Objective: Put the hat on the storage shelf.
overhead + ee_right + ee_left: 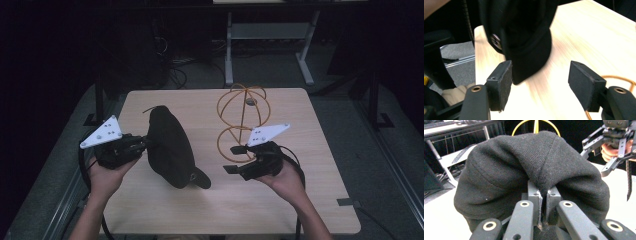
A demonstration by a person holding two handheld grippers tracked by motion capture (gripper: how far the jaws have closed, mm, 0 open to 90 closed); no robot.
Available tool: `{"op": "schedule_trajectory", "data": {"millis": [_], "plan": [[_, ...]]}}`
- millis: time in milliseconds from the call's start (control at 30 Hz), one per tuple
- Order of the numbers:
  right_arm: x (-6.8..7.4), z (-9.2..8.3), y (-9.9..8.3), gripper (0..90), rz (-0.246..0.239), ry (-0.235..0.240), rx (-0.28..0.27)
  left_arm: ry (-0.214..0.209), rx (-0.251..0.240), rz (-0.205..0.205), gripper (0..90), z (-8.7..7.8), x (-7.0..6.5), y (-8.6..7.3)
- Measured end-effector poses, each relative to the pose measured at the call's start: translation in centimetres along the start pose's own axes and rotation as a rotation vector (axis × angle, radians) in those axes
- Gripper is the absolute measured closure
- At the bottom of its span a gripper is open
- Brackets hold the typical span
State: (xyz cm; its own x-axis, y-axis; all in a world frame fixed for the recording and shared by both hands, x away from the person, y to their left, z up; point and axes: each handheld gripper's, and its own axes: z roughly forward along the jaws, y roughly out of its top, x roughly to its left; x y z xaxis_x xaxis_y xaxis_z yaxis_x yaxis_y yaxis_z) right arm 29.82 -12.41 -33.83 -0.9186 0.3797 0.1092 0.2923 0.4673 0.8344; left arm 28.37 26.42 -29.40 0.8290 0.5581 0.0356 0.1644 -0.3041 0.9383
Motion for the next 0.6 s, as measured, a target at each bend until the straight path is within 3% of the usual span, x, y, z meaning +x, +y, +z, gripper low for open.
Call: {"op": "schedule_trajectory", "data": {"millis": [200,600], "plan": [[-0.7,-0.9,-2.3,31.5,0.045,-0.014,0.008,-0.043,-0.010,-0.038,85.8,-0.4,0.6,0.0],[-2.4,-2.5,-7.3,25.2,0.158,-0.106,0.031,-0.024,0.003,-0.033,85.7,-0.6,1.3,0.8]]}}
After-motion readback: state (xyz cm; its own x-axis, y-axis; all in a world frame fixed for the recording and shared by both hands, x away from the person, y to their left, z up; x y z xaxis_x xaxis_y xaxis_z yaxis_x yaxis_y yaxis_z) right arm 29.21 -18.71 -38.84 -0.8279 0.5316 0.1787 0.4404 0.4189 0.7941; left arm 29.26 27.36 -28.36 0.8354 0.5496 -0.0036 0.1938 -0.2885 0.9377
